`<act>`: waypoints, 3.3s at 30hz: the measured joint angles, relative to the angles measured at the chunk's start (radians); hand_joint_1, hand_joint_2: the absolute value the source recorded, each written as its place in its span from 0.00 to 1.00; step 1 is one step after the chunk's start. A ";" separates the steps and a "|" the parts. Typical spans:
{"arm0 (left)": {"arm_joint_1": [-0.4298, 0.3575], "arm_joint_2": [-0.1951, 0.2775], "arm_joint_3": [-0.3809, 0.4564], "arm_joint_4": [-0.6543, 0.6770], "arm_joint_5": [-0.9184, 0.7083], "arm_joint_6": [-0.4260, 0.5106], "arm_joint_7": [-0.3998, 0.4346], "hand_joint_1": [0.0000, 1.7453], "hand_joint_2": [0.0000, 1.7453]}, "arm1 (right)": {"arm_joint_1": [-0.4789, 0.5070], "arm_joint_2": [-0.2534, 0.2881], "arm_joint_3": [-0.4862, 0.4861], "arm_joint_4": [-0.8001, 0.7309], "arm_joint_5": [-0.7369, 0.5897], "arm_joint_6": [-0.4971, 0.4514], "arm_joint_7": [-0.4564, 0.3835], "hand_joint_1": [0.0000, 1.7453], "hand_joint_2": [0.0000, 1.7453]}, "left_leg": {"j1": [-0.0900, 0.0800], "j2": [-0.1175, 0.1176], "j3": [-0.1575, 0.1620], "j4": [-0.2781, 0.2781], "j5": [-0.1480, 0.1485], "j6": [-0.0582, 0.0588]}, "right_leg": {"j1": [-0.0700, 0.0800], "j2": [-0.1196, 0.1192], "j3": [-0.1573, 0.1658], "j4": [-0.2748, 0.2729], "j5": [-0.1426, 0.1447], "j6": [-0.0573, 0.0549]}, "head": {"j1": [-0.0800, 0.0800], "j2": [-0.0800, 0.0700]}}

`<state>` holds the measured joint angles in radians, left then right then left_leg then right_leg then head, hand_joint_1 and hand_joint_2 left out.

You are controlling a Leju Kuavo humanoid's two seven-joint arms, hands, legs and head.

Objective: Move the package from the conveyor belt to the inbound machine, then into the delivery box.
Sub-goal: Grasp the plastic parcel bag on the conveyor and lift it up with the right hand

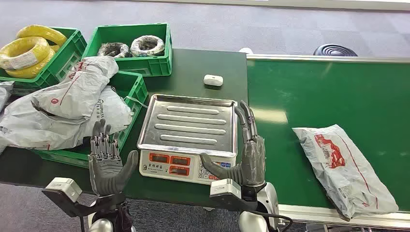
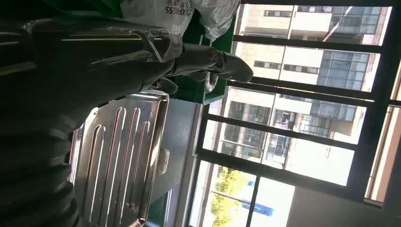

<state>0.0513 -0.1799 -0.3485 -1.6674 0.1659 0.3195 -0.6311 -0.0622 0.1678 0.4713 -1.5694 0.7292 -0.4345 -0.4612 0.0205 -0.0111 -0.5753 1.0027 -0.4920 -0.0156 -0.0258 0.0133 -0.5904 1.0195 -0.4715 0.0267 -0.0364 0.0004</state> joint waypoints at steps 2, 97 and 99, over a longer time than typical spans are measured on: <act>0.000 -0.001 0.001 -0.002 0.000 0.000 0.000 0.00 1.00 | 0.000 0.000 0.000 -0.001 0.001 0.000 0.000 0.00 1.00 | 0.000 0.000 0.000 0.000 0.000 0.000 | 0.000 0.000 0.000 0.000 0.000 0.000 | 0.000 0.000; 0.097 0.113 0.047 0.033 0.059 0.039 -0.069 0.00 1.00 | -0.477 -0.346 -0.603 1.106 0.271 0.724 -0.148 0.99 1.00 | 0.000 0.002 0.005 0.000 -0.001 0.000 | 0.000 0.001 0.005 -0.001 0.001 0.001 | 0.000 0.000; 0.107 0.122 0.049 0.026 0.063 0.039 -0.069 0.00 1.00 | -0.458 -0.335 -0.564 1.082 0.233 0.739 -0.169 1.00 1.00 | 0.000 0.003 0.008 0.000 -0.002 0.000 | 0.000 0.003 0.006 -0.001 0.001 0.001 | 0.000 0.000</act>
<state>0.1584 -0.0582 -0.2994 -1.6416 0.2291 0.3580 -0.7005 -0.5206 -0.1673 -0.0923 -0.4875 0.9626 0.3040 -0.6301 0.0208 -0.0079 -0.5676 1.0025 -0.4937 -0.0156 -0.0254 0.0167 -0.5840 1.0188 -0.4706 0.0274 -0.0368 0.0004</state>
